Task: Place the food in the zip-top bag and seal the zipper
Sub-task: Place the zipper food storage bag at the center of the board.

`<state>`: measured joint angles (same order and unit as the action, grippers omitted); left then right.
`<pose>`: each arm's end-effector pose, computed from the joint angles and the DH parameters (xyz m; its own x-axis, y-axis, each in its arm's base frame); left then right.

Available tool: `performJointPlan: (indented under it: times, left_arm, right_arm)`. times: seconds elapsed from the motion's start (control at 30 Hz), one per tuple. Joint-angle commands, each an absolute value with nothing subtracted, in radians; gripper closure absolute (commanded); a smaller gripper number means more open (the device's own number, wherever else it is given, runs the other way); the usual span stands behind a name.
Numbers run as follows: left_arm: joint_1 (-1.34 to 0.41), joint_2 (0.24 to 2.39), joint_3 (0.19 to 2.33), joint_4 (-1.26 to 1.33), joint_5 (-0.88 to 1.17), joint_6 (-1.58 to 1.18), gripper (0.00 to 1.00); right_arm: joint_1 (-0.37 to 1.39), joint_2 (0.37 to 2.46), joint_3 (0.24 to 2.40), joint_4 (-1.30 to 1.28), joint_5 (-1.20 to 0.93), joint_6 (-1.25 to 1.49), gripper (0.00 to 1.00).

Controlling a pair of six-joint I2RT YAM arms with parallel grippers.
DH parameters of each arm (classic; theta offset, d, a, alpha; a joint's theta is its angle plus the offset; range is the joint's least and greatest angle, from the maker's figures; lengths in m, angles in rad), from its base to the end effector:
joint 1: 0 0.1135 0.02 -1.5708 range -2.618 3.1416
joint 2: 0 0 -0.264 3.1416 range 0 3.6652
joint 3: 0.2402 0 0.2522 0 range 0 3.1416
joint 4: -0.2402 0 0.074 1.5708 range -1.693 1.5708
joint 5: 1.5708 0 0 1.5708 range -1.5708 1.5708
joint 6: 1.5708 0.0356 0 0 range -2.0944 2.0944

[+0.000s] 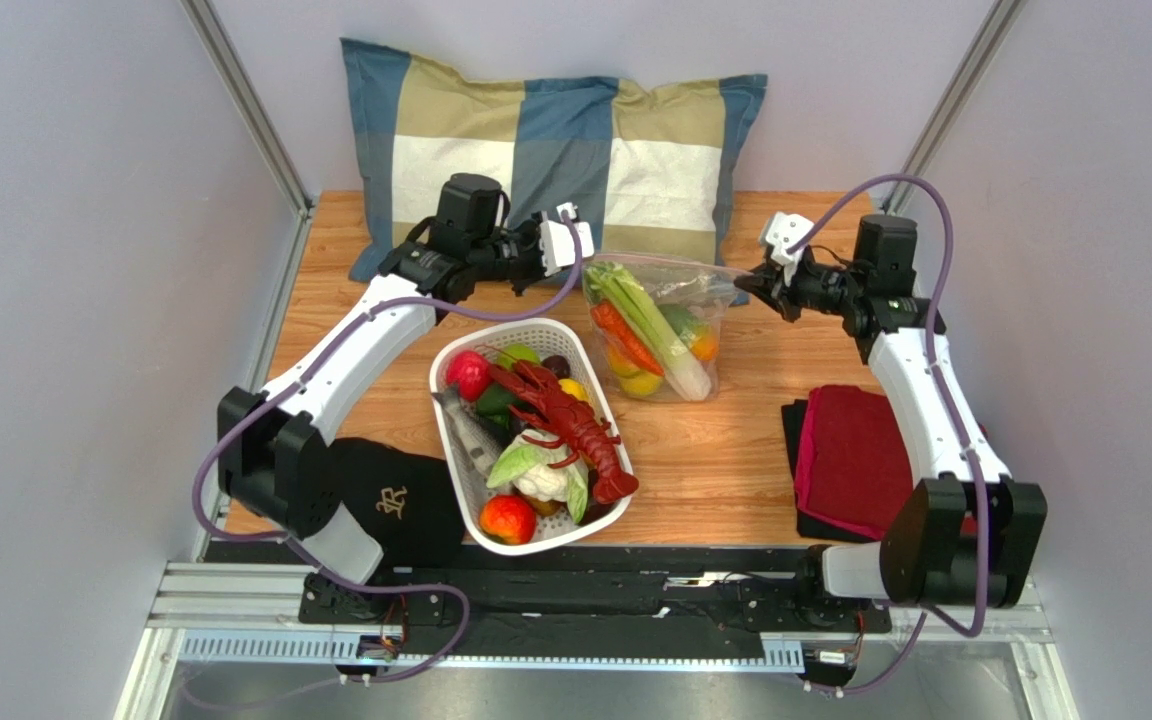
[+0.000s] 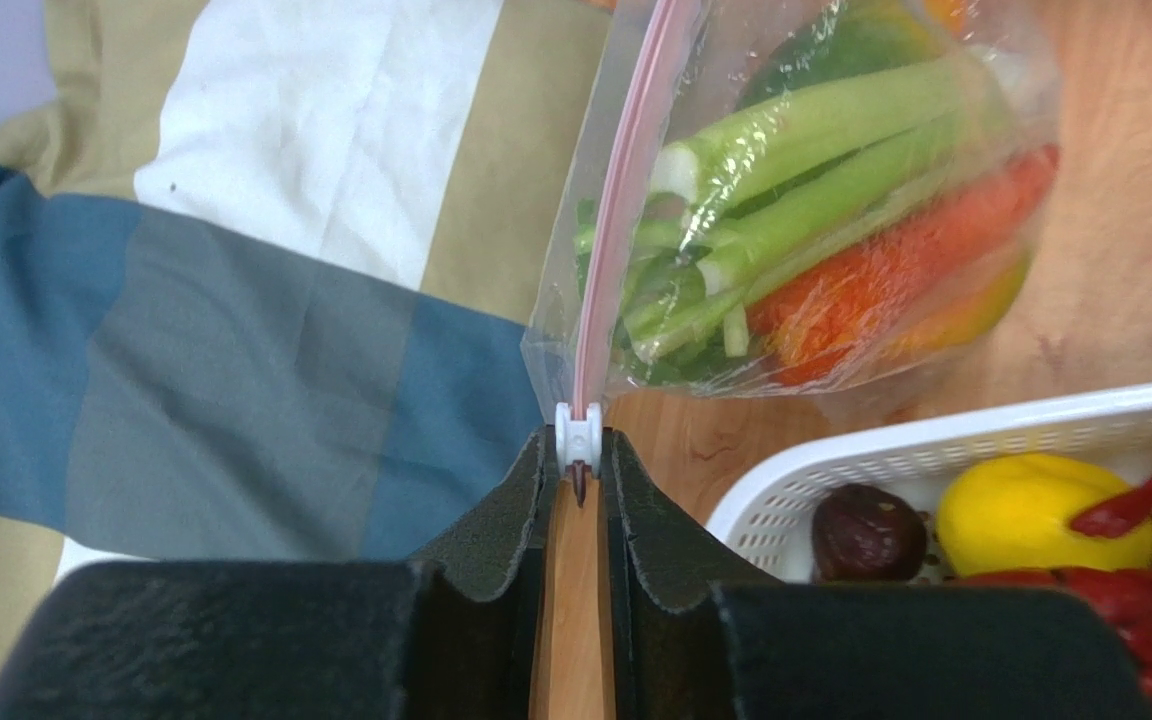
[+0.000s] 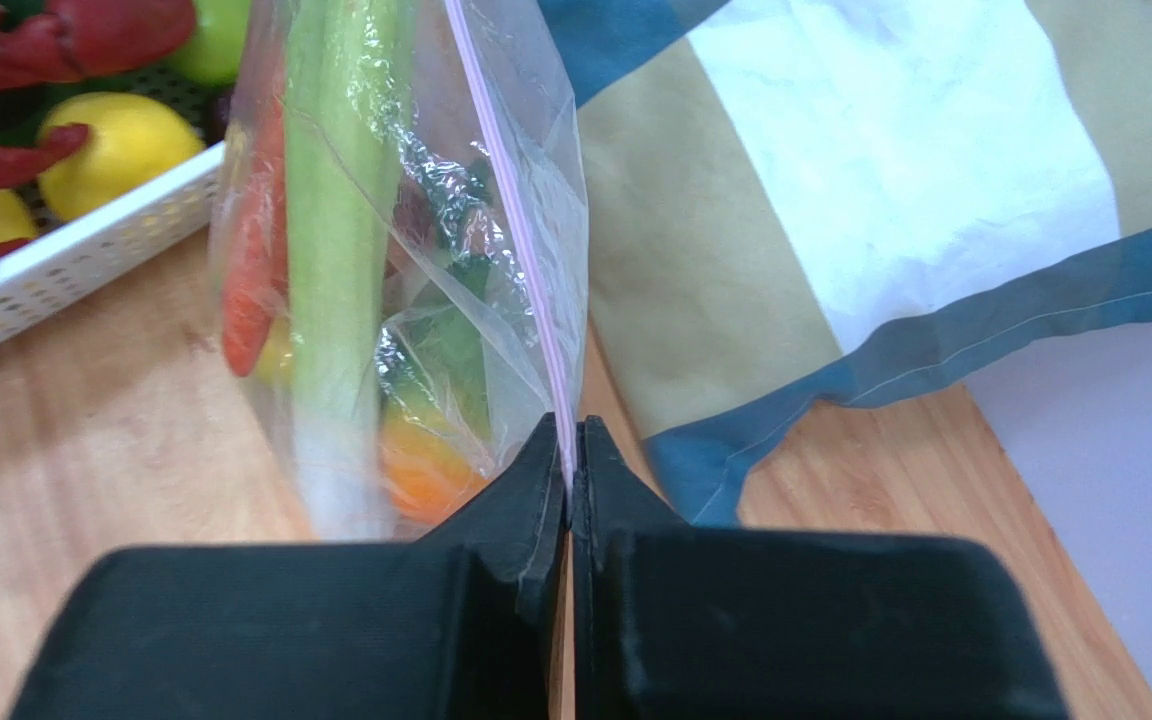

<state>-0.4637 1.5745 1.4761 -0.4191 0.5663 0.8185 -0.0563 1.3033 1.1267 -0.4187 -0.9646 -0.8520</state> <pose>0.3144 -0.1786 0.3617 0.2777 0.5500 -0.7876 0.8659 0.2117 0.4532 0.2812 0.0135 0.3313 0.1185 -0.4361 -0.8920 -0.8476 0.4235 -0.3197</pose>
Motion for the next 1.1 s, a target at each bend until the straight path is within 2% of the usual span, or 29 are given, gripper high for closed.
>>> performJointPlan:
  times: [0.0, 0.37, 0.43, 0.53, 0.6, 0.63, 0.67, 0.7, 0.73, 0.83, 0.87, 0.93, 0.97, 1.0, 1.07]
  left_arm:
    - [-0.442, 1.657, 1.551, -0.325, 0.479, 0.782, 0.82]
    - [-0.414, 1.928, 1.767, -0.259, 0.382, 0.761, 0.81]
    - [-0.411, 1.959, 1.782, -0.250, 0.370, 0.764, 0.80]
    - [-0.408, 1.994, 1.827, -0.239, 0.353, 0.761, 0.73]
    - [-0.407, 2.012, 1.845, -0.247, 0.347, 0.765, 0.66]
    - [-0.405, 2.017, 1.853, -0.245, 0.342, 0.767, 0.61]
    - [-0.402, 2.019, 1.858, -0.247, 0.344, 0.769, 0.54]
    - [-0.400, 2.020, 1.862, -0.250, 0.342, 0.769, 0.52]
    - [-0.397, 2.016, 1.865, -0.253, 0.341, 0.764, 0.50]
    - [-0.387, 1.987, 1.875, -0.265, 0.341, 0.736, 0.41]
    - [-0.382, 1.974, 1.873, -0.268, 0.342, 0.727, 0.31]
    - [-0.376, 1.925, 1.871, -0.278, 0.348, 0.700, 0.21]
    - [-0.371, 1.907, 1.870, -0.291, 0.350, 0.690, 0.10]
    - [-0.368, 1.889, 1.871, -0.302, 0.353, 0.681, 0.03]
    - [-0.361, 1.836, 1.879, -0.362, 0.357, 0.638, 0.01]
  right_arm:
    - [-0.032, 1.388, 1.219, -0.302, -0.902, -0.845, 1.00]
    - [-0.005, 1.739, 1.492, -0.261, -0.844, -0.867, 0.99]
    - [-0.006, 1.778, 1.528, -0.265, -0.835, -0.879, 0.94]
    - [-0.005, 1.842, 1.592, -0.287, -0.821, -0.890, 0.86]
    - [0.023, 1.874, 1.632, -0.299, -0.813, -0.888, 0.76]
    - [0.023, 1.882, 1.643, -0.310, -0.810, -0.884, 0.61]
    - [0.023, 1.885, 1.654, -0.317, -0.808, -0.877, 0.56]
    - [0.023, 1.884, 1.660, -0.321, -0.804, -0.876, 0.50]
    - [0.023, 1.878, 1.657, -0.322, -0.799, -0.874, 0.40]
    - [0.021, 1.841, 1.635, -0.321, -0.782, -0.879, 0.31]
    - [0.018, 1.827, 1.629, -0.319, -0.778, -0.871, 0.29]
    - [0.009, 1.783, 1.611, -0.318, -0.775, -0.839, 0.25]
    - [0.009, 1.767, 1.603, -0.319, -0.778, -0.828, 0.23]
    - [0.009, 1.752, 1.598, -0.316, -0.779, -0.792, 0.22]
    - [-0.032, 1.701, 1.586, -0.316, -0.782, -0.752, 0.15]
